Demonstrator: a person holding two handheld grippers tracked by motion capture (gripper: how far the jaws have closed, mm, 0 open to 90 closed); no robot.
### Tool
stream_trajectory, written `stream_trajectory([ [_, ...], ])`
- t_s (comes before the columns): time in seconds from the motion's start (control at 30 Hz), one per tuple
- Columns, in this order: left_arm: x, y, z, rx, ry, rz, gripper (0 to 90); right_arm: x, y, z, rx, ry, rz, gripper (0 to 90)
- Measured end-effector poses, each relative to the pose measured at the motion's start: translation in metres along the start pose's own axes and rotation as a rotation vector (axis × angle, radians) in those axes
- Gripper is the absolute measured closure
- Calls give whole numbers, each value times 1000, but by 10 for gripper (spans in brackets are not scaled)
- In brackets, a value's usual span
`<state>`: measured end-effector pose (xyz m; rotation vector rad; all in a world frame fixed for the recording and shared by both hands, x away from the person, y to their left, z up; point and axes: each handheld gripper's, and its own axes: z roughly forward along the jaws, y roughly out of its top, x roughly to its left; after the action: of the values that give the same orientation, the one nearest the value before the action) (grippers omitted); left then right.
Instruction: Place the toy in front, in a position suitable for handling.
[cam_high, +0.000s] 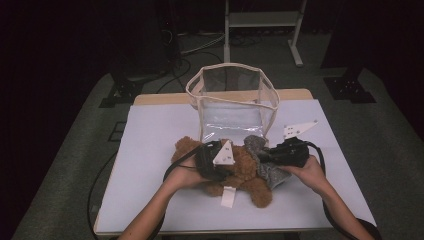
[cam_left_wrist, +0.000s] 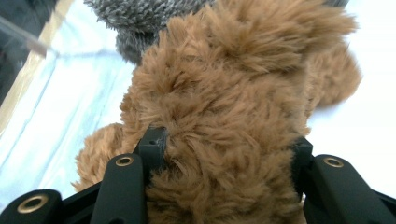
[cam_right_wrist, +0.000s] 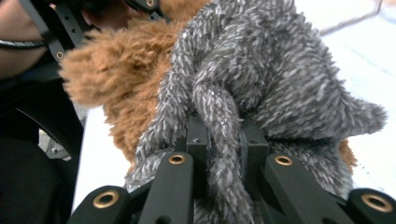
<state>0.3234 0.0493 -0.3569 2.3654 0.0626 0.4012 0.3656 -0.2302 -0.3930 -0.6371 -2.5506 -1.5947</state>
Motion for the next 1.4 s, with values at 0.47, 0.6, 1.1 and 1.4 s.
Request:
stream_trajectory([
  [0.47, 1, 17, -8, -362, -165, -158, 495, 45, 23, -94, -36, -83, -150, 778],
  [0.6, -4, 16, 3, -359, -177, -165, 487, 46, 11, -85, -28, -24, -129, 778],
  [1.1, -6, -19, -51, -237, -13, -167, 89, 60, 82, 0, 75, 22, -260, 780],
  [1.4, -2, -37, -82, -259, 64, -134, 368, 76, 128, 45, 111, 65, -329, 781],
])
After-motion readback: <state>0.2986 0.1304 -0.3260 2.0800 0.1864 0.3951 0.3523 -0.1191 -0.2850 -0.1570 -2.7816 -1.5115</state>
